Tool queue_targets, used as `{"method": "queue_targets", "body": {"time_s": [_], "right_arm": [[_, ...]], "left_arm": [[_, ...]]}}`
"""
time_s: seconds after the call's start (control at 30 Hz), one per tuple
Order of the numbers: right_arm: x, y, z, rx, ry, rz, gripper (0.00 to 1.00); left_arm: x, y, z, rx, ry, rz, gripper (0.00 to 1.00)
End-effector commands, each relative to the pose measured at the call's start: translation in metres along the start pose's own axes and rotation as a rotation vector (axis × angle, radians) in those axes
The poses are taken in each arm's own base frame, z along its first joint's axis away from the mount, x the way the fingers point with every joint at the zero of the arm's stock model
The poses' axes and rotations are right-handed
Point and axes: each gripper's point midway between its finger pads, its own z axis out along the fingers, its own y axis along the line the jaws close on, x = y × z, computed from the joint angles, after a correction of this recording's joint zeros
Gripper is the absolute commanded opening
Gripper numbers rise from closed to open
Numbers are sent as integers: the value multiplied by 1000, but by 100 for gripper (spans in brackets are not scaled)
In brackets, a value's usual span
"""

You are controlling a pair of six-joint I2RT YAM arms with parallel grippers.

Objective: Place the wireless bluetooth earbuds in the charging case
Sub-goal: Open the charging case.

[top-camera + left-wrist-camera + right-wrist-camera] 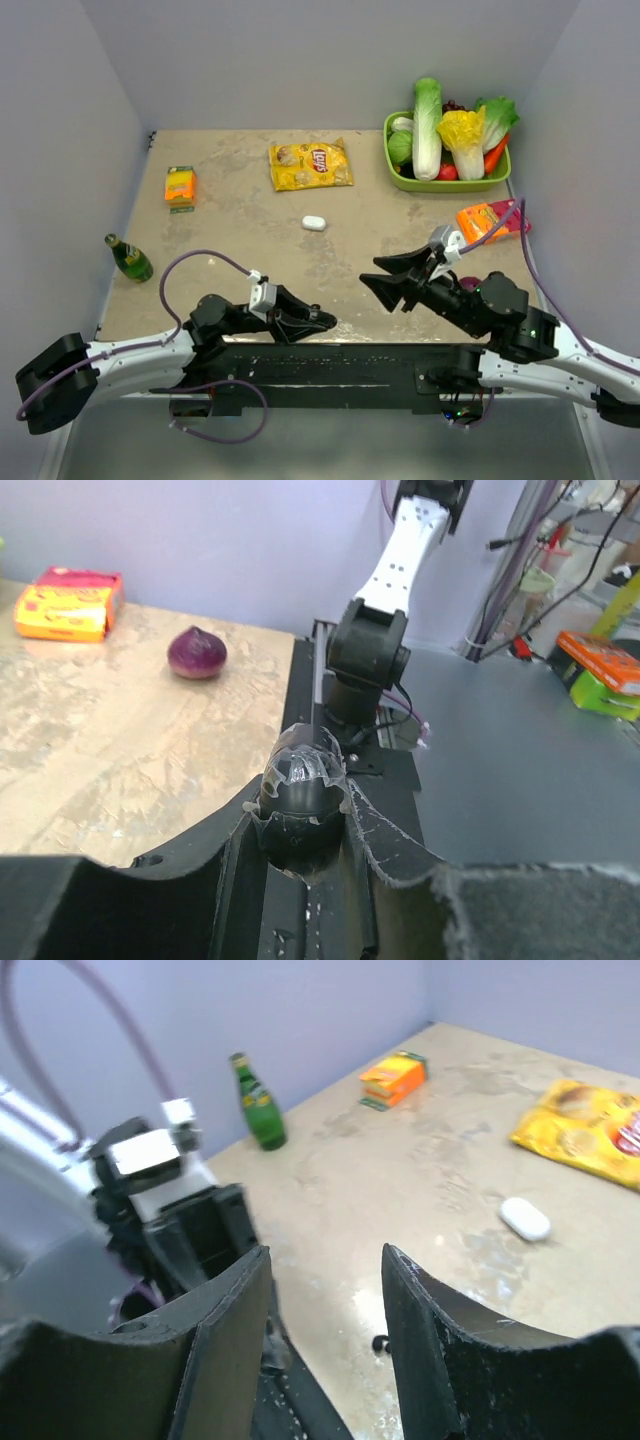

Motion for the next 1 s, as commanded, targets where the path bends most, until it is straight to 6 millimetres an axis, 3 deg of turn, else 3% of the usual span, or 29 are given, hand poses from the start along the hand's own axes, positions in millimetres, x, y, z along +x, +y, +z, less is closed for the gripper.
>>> {"method": "queue_targets", "body": {"time_s": [0.0, 0.07, 0.13, 0.3, 0.4, 0.47, 0.97], "right_arm": [[38, -47, 1, 259, 17, 82, 50], [46, -18, 7, 93, 36, 87, 49], [54, 13, 10, -92, 58, 67, 56], [70, 34, 23, -196, 155, 36, 82], [64, 38, 26, -210, 123, 42, 92], [75, 36, 30, -198, 172, 27, 95], [103, 14, 47, -63, 275, -5, 90]], "left_arm": [[-26, 6, -5, -58, -101, 94, 0], [-27, 8, -6, -79, -103, 98, 0], [-27, 10, -8, -88, -100, 100, 0], [-26, 11, -5, -90, -92, 94, 0], [-25, 10, -2, -76, -75, 81, 0], [-25, 8, -1, -66, -77, 68, 0], [-32, -4, -2, -12, -98, 71, 0]]}}
